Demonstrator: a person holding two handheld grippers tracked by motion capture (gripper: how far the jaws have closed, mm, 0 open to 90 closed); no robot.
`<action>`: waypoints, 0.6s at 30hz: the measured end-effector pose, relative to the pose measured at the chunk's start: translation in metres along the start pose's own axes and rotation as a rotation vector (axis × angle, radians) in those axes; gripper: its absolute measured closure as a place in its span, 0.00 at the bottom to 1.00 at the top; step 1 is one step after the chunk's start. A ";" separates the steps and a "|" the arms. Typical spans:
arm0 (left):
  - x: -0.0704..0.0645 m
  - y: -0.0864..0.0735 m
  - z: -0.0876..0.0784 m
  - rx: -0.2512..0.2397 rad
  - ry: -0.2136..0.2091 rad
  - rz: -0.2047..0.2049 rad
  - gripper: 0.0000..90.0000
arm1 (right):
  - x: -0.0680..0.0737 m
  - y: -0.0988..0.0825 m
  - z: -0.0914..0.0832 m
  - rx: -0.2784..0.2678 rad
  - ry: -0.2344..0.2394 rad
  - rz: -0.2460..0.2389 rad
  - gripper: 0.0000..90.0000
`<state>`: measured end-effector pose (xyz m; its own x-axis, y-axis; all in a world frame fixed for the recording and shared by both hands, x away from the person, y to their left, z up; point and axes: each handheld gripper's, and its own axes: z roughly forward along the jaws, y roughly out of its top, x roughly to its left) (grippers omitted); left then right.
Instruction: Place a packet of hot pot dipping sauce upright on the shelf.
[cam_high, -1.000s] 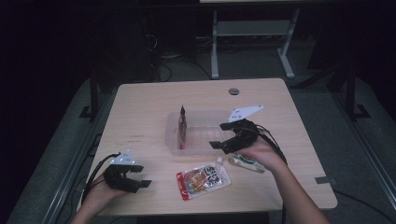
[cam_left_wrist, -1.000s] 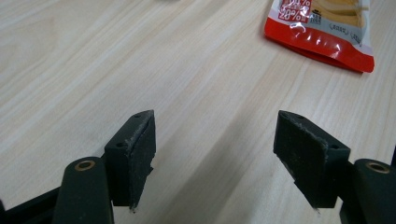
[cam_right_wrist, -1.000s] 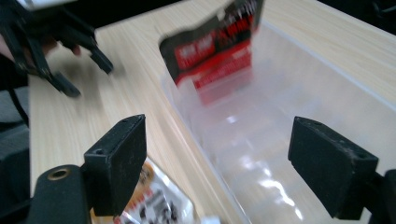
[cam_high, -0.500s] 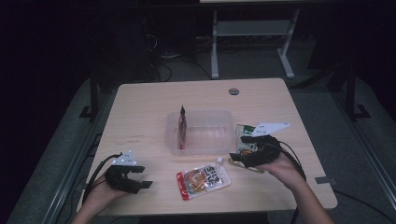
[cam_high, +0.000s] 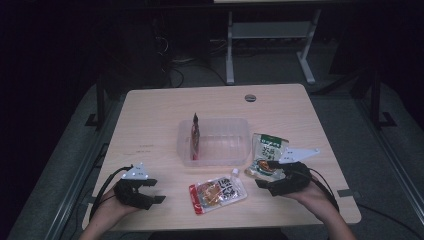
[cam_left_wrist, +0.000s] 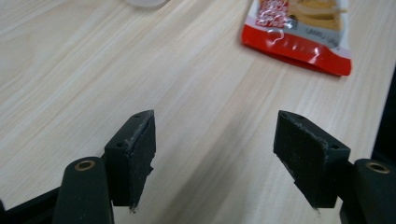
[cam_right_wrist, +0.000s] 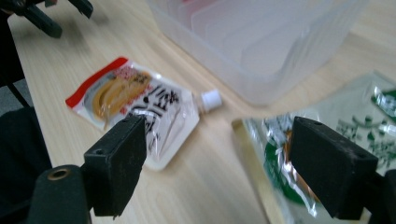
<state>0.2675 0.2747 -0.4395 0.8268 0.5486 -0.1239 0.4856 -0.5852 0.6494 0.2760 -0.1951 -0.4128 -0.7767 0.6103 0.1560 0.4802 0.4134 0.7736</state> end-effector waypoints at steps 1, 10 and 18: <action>-0.001 0.001 0.000 0.000 -0.002 -0.003 0.33 | 0.000 -0.004 0.000 0.004 0.002 0.003 0.21; -0.017 0.015 0.005 -0.011 -0.052 0.034 0.38 | 0.001 -0.031 -0.005 0.058 -0.007 0.052 0.22; -0.037 0.034 0.014 -0.035 -0.110 0.072 0.62 | -0.001 -0.029 -0.002 0.058 0.000 0.044 0.22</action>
<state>0.2570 0.2260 -0.4234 0.8863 0.4359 -0.1565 0.4154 -0.5986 0.6849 0.2618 -0.2091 -0.4339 -0.7545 0.6285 0.1888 0.5365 0.4249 0.7291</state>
